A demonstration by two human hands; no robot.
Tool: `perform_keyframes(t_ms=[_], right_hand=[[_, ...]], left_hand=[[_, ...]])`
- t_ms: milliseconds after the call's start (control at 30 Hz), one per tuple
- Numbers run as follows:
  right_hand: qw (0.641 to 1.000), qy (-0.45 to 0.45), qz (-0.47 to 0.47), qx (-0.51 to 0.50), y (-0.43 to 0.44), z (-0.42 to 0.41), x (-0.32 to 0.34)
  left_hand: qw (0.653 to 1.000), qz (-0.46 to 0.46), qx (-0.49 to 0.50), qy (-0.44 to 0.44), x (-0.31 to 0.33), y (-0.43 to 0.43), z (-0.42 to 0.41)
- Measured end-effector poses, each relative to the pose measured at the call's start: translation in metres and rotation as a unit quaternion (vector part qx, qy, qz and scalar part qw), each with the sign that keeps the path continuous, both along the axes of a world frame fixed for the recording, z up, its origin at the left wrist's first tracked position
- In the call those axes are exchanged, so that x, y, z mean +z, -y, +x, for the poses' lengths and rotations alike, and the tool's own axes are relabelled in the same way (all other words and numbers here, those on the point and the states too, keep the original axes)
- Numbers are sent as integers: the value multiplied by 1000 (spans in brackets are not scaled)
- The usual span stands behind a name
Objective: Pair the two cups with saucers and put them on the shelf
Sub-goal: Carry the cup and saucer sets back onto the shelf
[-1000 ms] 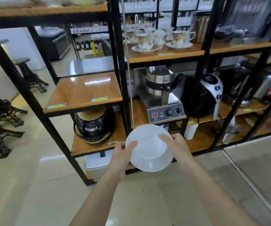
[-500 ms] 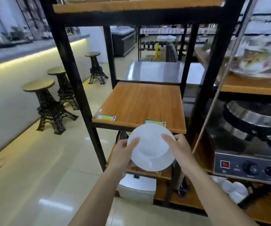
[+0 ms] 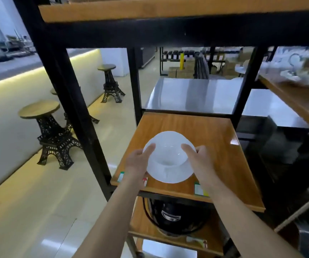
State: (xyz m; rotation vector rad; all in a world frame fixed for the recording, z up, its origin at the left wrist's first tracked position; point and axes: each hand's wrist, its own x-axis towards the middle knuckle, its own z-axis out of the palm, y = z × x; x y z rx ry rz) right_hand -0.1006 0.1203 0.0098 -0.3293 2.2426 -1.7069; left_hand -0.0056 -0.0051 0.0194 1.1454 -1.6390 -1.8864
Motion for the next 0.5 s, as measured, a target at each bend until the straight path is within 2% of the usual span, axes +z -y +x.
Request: perform_keyframes(t_ms=[267,500], right_hand=[[999,10,13,-44,75,-52,13],[997,60,30,-27,109,-72,-6]], left_hand=[[997,-57,34,-36,18,66,-59],[998,-19,52,12,-4,104,-86]])
